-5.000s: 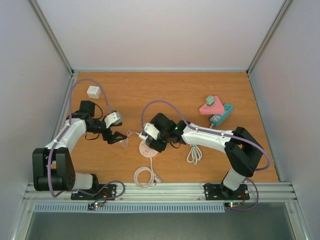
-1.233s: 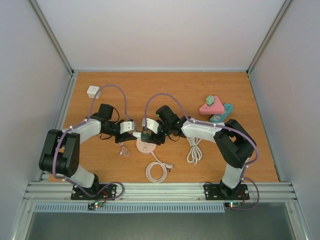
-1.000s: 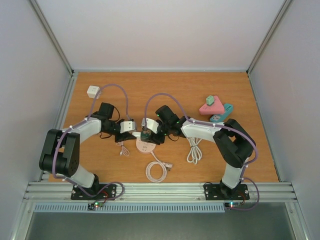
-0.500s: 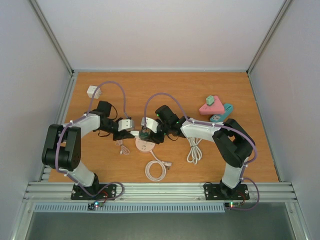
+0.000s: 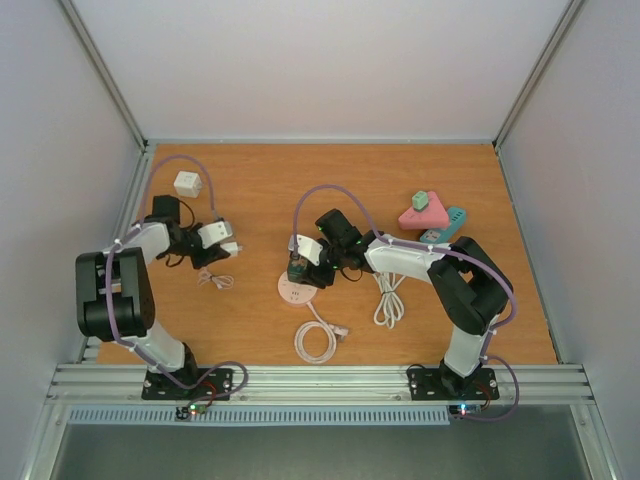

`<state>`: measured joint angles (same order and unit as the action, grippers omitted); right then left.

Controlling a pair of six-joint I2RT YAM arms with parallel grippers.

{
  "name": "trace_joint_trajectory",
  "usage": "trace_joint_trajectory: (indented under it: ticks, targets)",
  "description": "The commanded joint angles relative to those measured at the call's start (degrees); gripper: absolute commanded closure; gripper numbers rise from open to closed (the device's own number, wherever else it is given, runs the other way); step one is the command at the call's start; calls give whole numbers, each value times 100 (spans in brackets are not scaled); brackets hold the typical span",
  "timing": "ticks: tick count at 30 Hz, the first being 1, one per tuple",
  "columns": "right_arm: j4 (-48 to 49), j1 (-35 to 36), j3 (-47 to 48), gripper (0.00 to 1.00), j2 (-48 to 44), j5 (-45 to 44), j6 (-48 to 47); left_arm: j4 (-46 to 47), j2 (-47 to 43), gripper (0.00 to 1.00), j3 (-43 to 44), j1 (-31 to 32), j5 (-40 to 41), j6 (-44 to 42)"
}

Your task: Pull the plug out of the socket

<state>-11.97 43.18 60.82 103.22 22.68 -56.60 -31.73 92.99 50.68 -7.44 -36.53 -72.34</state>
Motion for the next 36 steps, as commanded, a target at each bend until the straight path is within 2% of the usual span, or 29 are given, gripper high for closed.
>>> trace_joint_trajectory:
  ticks: [1, 7, 13, 20, 36]
  targets:
    - [-858, -12, -134, 83, 108, -164, -40, 309, -51, 81, 415, -499, 10, 289]
    - [-860, -11, -116, 82, 95, -150, -18, 392, 186, 80, 827, -1165, -347, 802]
    - [-843, -18, -93, 81, 101, -152, 25, 684, 371, 78, 982, -1241, -322, 1402]
    - [-825, -12, -64, 81, 157, -174, 74, 759, 859, 78, 1563, -1189, -538, 2023]
    - [-782, -12, -44, 79, 225, -245, 123, 887, 2293, 74, 3391, -437, -158, 3709]
